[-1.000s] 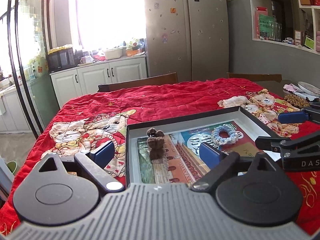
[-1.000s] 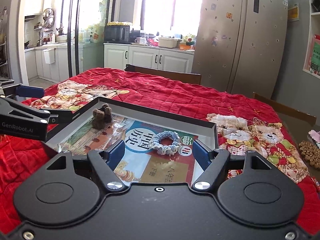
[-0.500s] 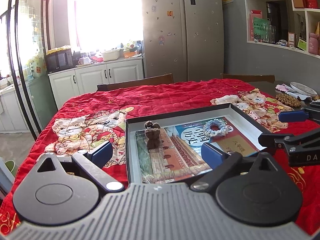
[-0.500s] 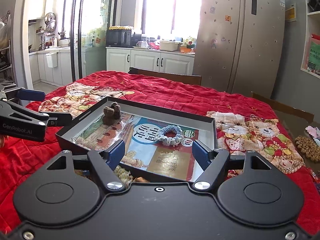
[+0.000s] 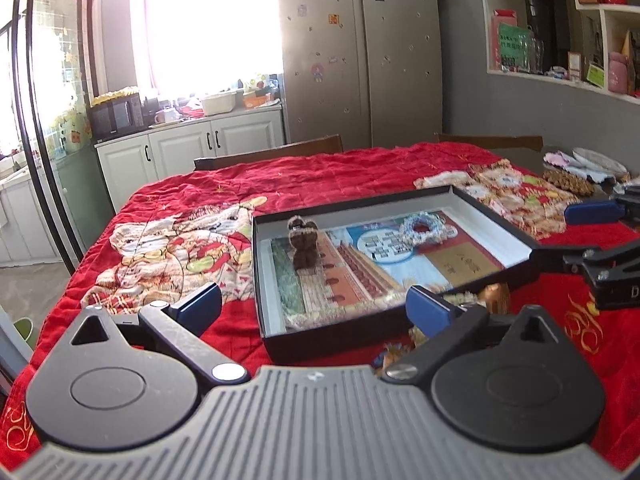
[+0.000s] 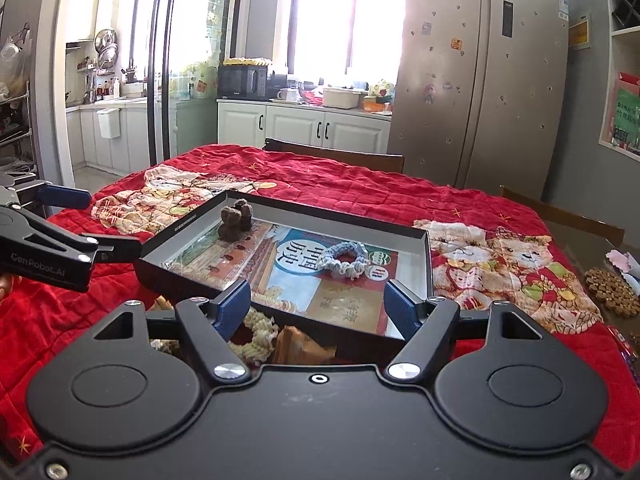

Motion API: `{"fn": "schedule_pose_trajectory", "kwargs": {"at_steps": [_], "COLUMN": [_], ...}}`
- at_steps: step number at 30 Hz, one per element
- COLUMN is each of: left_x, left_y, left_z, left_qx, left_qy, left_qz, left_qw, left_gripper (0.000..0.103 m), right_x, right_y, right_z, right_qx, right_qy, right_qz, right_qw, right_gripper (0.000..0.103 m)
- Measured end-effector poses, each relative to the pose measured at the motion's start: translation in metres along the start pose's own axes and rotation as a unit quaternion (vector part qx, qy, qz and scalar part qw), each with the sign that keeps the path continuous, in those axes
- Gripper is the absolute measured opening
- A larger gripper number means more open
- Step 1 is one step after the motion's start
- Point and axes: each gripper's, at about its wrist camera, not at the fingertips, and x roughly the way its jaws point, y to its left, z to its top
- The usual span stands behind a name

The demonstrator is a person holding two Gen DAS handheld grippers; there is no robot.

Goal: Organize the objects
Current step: 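Withdraw both grippers from the box back toward the remaining scrunchies, then grasp the black-and-white scrunchie with the left gripper while the right grasps the cream scrunchie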

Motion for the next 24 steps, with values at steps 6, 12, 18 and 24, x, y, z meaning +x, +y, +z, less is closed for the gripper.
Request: {"fn": "schedule_pose_trajectory", "kwargs": {"at_steps": [6,12,18,24], "left_x": [-0.005,-0.005,-0.007,-0.009], "left_y": [-0.006,-0.009,-0.014,-0.013], "left_z": [-0.017,-0.031,-0.042,-0.046], "left_qx": [0.019,0.024,0.028,0.021], "left_qy": [0.015,0.039,0.056,0.063], "left_qz": [-0.013,-0.036,-0.060,-0.073], "left_qw": [0.9996,0.9983,0.9963,0.9951], "left_gripper": [0.102,0.102,0.099,0.097], "right_x": [-0.007,-0.017,-0.015,-0.011], "right_y": [-0.007,0.004,0.046,0.073], "right_z": [-0.015,-0.030,-0.043,-0.054], "right_qx": [0.012,0.003,-0.076,-0.127], "right_qy": [0.011,0.009,0.027,0.039], "right_qz": [0.004,0.053,0.105,0.146], "right_qw": [1.000,0.999,0.991,0.980], "right_gripper": [0.067,0.059,0.043,0.033]}}
